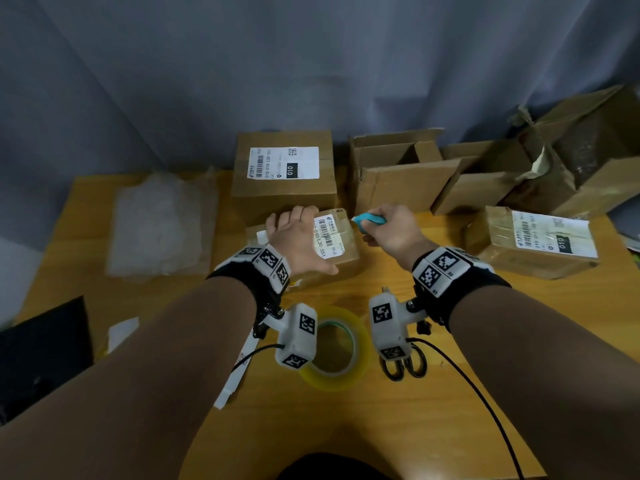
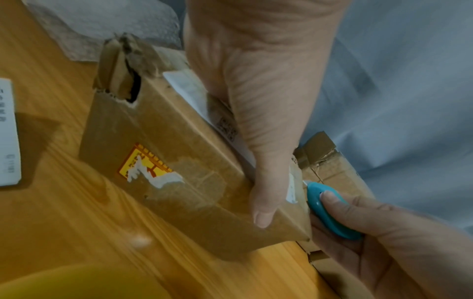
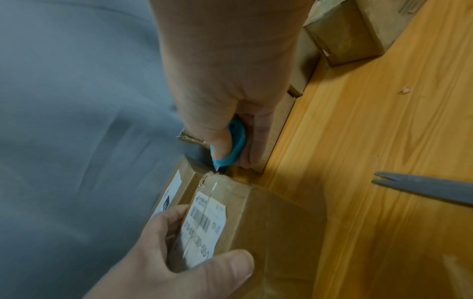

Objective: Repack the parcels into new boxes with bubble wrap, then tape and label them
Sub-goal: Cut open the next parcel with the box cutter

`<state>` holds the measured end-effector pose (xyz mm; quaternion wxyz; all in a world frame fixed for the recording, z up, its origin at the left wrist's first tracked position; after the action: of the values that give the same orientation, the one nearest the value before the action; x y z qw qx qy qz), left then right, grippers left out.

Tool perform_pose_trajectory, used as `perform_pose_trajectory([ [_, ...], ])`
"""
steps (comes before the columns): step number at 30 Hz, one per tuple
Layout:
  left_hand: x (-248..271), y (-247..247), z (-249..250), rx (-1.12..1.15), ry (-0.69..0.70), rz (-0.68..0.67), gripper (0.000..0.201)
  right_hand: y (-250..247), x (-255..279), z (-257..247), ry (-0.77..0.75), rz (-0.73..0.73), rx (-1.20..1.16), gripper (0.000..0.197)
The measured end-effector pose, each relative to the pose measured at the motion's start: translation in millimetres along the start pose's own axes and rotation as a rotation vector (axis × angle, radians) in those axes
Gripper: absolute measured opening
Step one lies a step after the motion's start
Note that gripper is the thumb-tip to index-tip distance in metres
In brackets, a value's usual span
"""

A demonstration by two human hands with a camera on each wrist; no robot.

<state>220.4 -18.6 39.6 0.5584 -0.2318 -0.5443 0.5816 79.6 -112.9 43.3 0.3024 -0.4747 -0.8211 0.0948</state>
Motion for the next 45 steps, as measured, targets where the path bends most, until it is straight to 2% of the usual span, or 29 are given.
perform_pose_trajectory([
  [9,-2,1,-2,0.008,0.006,-0.001,0.116,6,-4,3,0.016,0.003,-0.042,0.018],
  [19,-5,2,-1,-0.027,-0.007,-0.055,0.12,5,7,4,0.075,-0.097,-0.125,0.022],
  [31,-4,1,-1,-0.057,0.0,-0.03,0.12,1,21,4,0.05,-0.159,-0.011,0.035],
  [41,-1,1,-1,-0.042,0.011,-0.018,0.12,-4,32,-9,-0.113,-0.241,0.434,0.022],
  [43,2,0,-2,-0.027,0.036,-0.005,0.119,-7,35,-13,-0.147,-0.209,0.528,0.023],
  [45,6,-1,-6,-0.007,0.074,-0.017,0.118,-11,36,-23,-0.218,-0.109,0.566,0.025],
])
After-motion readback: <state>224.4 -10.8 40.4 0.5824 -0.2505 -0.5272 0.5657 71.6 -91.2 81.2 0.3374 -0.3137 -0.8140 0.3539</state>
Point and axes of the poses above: each hand's wrist, its own x-axis away from the middle knuckle, its own y-axis out of the palm, z = x × y, the point moved 8 cm from there along -x, towards the middle knuckle, and after that the axes turned 2 degrees about y, right-handed, at the moved point
